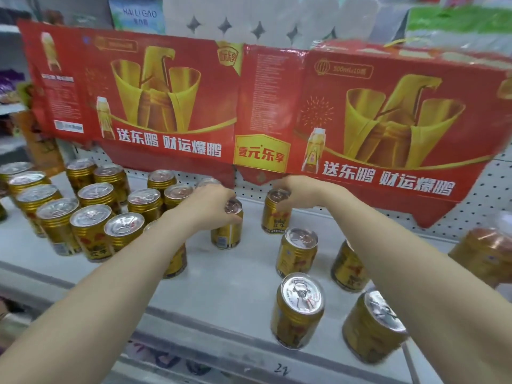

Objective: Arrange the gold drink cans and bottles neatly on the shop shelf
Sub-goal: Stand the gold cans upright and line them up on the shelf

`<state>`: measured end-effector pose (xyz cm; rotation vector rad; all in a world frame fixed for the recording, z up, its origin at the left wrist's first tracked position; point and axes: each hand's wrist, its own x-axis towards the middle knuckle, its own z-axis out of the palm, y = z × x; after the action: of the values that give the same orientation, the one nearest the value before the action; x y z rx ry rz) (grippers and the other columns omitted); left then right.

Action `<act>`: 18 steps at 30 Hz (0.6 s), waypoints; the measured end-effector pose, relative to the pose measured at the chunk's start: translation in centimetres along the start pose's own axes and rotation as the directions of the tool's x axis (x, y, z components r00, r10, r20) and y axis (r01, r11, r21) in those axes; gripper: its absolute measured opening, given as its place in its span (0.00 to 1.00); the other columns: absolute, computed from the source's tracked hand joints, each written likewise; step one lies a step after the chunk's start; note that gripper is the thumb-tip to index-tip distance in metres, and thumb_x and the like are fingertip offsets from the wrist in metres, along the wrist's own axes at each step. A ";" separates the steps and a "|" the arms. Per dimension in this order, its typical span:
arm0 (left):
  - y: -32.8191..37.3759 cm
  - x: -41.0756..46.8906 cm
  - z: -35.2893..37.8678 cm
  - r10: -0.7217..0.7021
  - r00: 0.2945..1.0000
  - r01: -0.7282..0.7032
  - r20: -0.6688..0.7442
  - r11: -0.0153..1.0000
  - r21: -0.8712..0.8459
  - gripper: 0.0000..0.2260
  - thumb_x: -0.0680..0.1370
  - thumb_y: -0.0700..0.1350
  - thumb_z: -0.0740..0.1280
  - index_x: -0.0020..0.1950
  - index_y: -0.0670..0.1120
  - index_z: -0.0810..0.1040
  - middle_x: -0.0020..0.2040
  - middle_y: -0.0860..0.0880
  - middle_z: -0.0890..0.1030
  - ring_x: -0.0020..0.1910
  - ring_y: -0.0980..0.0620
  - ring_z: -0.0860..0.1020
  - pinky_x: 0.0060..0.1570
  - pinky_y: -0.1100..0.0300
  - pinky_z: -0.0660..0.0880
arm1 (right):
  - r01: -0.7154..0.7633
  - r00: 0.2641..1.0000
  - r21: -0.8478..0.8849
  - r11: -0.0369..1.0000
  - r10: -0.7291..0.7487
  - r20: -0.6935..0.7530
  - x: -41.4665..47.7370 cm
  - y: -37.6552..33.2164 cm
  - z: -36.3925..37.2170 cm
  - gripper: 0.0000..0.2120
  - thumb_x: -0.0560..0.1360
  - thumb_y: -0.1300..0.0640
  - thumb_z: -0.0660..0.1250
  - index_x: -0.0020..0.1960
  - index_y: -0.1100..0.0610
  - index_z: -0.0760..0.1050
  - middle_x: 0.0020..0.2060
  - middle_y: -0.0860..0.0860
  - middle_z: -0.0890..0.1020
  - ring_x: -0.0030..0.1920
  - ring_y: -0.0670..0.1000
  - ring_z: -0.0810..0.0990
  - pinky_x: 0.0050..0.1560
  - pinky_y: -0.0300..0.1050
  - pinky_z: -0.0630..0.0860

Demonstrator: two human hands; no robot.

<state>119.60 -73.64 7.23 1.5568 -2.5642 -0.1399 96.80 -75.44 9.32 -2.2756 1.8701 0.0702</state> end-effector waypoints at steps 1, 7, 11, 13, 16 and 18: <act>0.6 0.4 0.0 0.010 1.000 -0.010 0.005 1.000 -0.005 0.26 0.75 0.59 0.69 0.67 0.45 0.75 0.60 0.45 0.78 0.58 0.44 0.75 0.54 0.51 0.74 | -0.021 1.000 -0.010 1.000 0.021 -0.002 -0.9 0.9 -0.1 0.26 0.76 0.51 0.70 0.72 0.55 0.70 0.65 0.53 0.78 0.58 0.55 0.77 0.55 0.49 0.76; 5.2 3.4 0.6 0.099 0.995 -0.100 -0.009 0.994 -0.048 0.25 0.76 0.58 0.69 0.67 0.45 0.75 0.60 0.44 0.78 0.58 0.44 0.76 0.54 0.51 0.73 | -0.183 0.982 0.027 0.983 0.184 -0.042 -6.0 6.2 0.1 0.27 0.76 0.53 0.71 0.73 0.55 0.69 0.68 0.53 0.75 0.63 0.55 0.75 0.61 0.48 0.74; 7.8 5.5 2.0 0.184 0.983 -0.183 0.007 0.980 -0.074 0.27 0.76 0.56 0.69 0.70 0.44 0.72 0.63 0.44 0.78 0.61 0.44 0.75 0.57 0.51 0.73 | -0.281 0.954 0.079 0.957 0.287 -0.085 -8.5 8.9 0.6 0.22 0.75 0.53 0.71 0.67 0.54 0.74 0.60 0.53 0.80 0.55 0.54 0.78 0.54 0.48 0.78; 8.8 6.5 2.7 0.229 0.973 -0.229 -0.010 0.968 -0.104 0.28 0.76 0.55 0.70 0.72 0.44 0.71 0.66 0.44 0.76 0.64 0.44 0.74 0.60 0.51 0.73 | -0.319 0.939 0.090 0.944 0.327 -0.110 -9.3 9.8 0.9 0.21 0.75 0.52 0.71 0.67 0.54 0.75 0.59 0.53 0.80 0.55 0.55 0.79 0.52 0.48 0.77; 10.0 7.4 3.6 0.269 0.963 -0.270 -0.028 0.957 -0.106 0.29 0.77 0.54 0.70 0.74 0.44 0.68 0.69 0.43 0.74 0.67 0.44 0.73 0.64 0.50 0.70 | -0.346 0.919 0.140 0.928 0.365 -0.149 -9.9 10.5 1.5 0.20 0.75 0.52 0.70 0.66 0.55 0.75 0.60 0.55 0.81 0.56 0.57 0.79 0.55 0.50 0.77; 10.5 7.9 3.9 0.284 0.959 -0.284 -0.021 0.953 -0.106 0.30 0.77 0.54 0.69 0.75 0.44 0.67 0.71 0.43 0.73 0.68 0.44 0.71 0.66 0.51 0.69 | -0.351 0.909 0.170 0.921 0.379 -0.173 -10.1 10.5 2.0 0.23 0.76 0.49 0.69 0.69 0.55 0.74 0.63 0.55 0.79 0.60 0.58 0.77 0.59 0.51 0.75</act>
<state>106.12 -75.80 5.49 1.1344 -2.6914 -0.2373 84.73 -67.28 7.73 -1.8762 2.3088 -0.2381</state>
